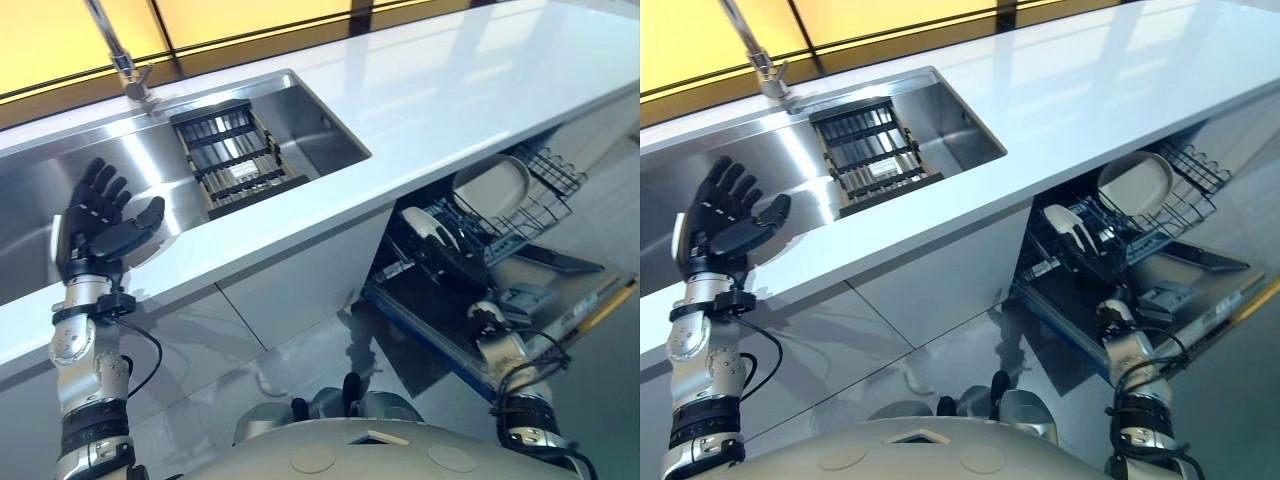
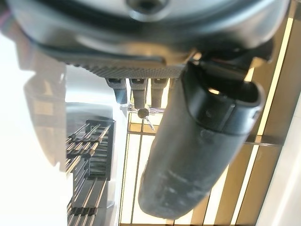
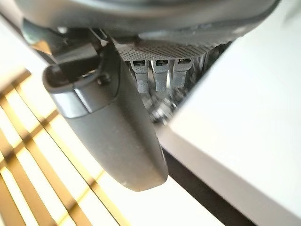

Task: Pick up plates and place into dishwasher.

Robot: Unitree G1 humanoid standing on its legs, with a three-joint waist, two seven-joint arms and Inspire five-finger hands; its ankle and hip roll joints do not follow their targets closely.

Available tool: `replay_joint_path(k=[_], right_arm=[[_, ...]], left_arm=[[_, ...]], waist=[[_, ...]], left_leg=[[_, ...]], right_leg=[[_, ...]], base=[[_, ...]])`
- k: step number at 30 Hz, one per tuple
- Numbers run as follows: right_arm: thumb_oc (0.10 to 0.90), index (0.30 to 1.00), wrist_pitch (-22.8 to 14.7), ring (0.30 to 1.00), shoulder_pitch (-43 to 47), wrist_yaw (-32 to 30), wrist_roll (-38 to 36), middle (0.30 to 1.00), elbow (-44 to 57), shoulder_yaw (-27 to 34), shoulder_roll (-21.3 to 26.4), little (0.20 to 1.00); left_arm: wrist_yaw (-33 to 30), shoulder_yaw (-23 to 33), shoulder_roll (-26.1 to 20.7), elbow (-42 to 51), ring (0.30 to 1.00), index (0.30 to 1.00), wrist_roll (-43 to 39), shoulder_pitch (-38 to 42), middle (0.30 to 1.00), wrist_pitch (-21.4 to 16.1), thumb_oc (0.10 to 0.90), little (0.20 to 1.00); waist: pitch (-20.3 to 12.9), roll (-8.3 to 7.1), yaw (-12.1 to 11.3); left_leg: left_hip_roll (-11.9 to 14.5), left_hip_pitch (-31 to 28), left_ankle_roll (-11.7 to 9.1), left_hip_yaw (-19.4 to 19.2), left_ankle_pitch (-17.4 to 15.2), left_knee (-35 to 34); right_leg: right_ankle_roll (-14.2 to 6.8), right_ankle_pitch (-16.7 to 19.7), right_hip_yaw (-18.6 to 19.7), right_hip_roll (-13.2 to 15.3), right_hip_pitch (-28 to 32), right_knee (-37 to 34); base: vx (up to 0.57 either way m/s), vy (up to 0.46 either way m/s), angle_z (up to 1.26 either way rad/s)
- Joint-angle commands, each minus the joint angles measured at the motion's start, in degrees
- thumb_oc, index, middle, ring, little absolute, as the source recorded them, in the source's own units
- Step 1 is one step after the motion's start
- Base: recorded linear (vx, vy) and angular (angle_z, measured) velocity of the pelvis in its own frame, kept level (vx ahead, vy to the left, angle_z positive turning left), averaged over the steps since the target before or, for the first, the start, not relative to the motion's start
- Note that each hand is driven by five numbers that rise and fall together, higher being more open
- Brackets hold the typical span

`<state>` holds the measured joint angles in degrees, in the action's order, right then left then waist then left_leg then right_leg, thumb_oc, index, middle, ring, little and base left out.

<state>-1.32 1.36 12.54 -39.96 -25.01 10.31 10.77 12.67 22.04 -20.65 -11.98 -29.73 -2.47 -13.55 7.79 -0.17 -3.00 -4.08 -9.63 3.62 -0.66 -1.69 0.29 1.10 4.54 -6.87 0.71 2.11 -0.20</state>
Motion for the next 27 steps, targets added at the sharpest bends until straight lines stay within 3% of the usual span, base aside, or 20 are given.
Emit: replay_joint_path(k=[1, 4, 7, 9, 13, 16, 22, 27], right_arm=[[0.8, 0.9, -21.37, 0.9, 6.34, -20.06, 22.58, 0.9, 7.69, 0.77, 3.57, 0.9], [0.8, 0.9, -24.58, 0.9, 5.76, -32.59, 34.44, 0.9, 9.44, 0.66, 6.21, 0.9], [0.8, 0.9, -24.79, 0.9, 4.82, -39.04, 38.25, 0.9, 10.15, 3.32, 7.88, 0.9], [0.8, 0.9, -23.83, 0.9, 3.77, -39.94, 38.79, 0.9, 8.96, 5.39, 8.61, 0.9], [0.8, 0.9, -20.9, 0.9, 0.55, -36.06, 32.7, 0.9, 4.67, 9.31, 8.8, 0.9], [0.8, 0.9, -21.98, 0.9, -1.38, -33.51, 29.78, 0.9, 1.73, 10.96, 8.03, 0.9], [0.8, 0.9, -24.91, 0.9, -3.34, -34.09, 31.11, 0.9, 1.02, 11.5, 6.62, 0.9], [0.8, 0.9, -23.2, 0.9, -3.44, -33.61, 26.61, 0.9, -3.38, 11.98, 6.81, 0.9]], left_arm=[[-0.93, -1.06, -3.03, 2.77, 0.9, 0.9, -1.08, 1.65, 0.9, -4.86, 0.8, 0.9], [-0.89, -1.07, -2.58, 1.81, 0.9, 0.9, -1.26, 0.89, 0.9, -6.14, 0.8, 0.9], [-0.9, -0.26, -2.01, 1.27, 0.9, 0.9, -1.17, 0.46, 0.9, -6.71, 0.8, 0.9], [-0.83, 0.38, -1.8, 1.5, 0.9, 0.9, -1.04, 0.3, 0.9, -6.52, 0.8, 0.9], [-0.27, 1.78, -1.76, 2.31, 0.9, 0.9, -0.05, -0.12, 0.9, -5.94, 0.8, 0.9], [-0.34, 2.35, -1.97, 2.95, 0.9, 0.9, 0.41, 0.13, 0.9, -5.45, 0.8, 0.9], [-2.66, 2.25, -3.7, 3.29, 0.9, 0.9, 1.21, 2.68, 0.9, -5.01, 0.8, 0.9], [-3.84, 1.73, -4.63, 3.2, 0.9, 0.9, 0.77, 4.4, 0.9, -5.13, 0.8, 0.9]], waist=[[-3.68, -0.12, 0.05], [-3.77, 0.48, 0.21], [-3.93, 0.97, 0.85], [-4.06, 1.22, 1.39], [-4.02, 1.65, 3.06], [-3.85, 2.0, 4.25], [-3.22, 3.14, 6.64], [-2.97, 4.19, 8.08]], left_leg=[[-3.05, 0.81, 1.54, -0.04, -4.25, 1.22], [-2.84, 0.36, 1.47, 0.34, -4.0, 0.55], [-2.61, -0.03, 1.39, 0.38, -3.83, -0.17], [-2.42, -0.23, 1.28, 0.18, -3.72, -0.81], [-2.1, -0.66, 1.1, -0.86, -3.41, -1.91], [-2.01, -0.76, 1.27, -1.89, -3.55, -2.01], [-2.3, -0.65, 1.65, -3.82, -3.94, -1.83], [-2.73, -0.44, 1.73, -5.29, -4.4, -1.59]], right_leg=[[-3.64, -4.95, -0.33, -0.38, 0.97, 1.42], [-3.35, -5.79, -0.21, -0.77, 1.67, 1.61], [-3.27, -6.45, 0.2, -1.1, 2.2, 1.71], [-3.36, -6.71, 0.46, -1.21, 2.36, 1.66], [-3.59, -6.77, 1.13, -1.2, 2.18, 1.62], [-3.85, -6.52, 1.71, -0.99, 1.79, 1.57], [-4.43, -5.86, 2.94, -0.68, 0.48, 1.58], [-4.99, -5.26, 4.12, -0.52, -1.06, 1.75]], base=[[-0.01, 0.027, 0.29], [-0.02, 0.029, 0.28], [-0.04, 0.022, 0.06], [-0.05, 0.007, -0.01], [-0.06, 0.004, -0.06], [-0.05, -0.013, -0.09], [-0.03, -0.017, -0.22], [0.0, -0.019, -0.3]])
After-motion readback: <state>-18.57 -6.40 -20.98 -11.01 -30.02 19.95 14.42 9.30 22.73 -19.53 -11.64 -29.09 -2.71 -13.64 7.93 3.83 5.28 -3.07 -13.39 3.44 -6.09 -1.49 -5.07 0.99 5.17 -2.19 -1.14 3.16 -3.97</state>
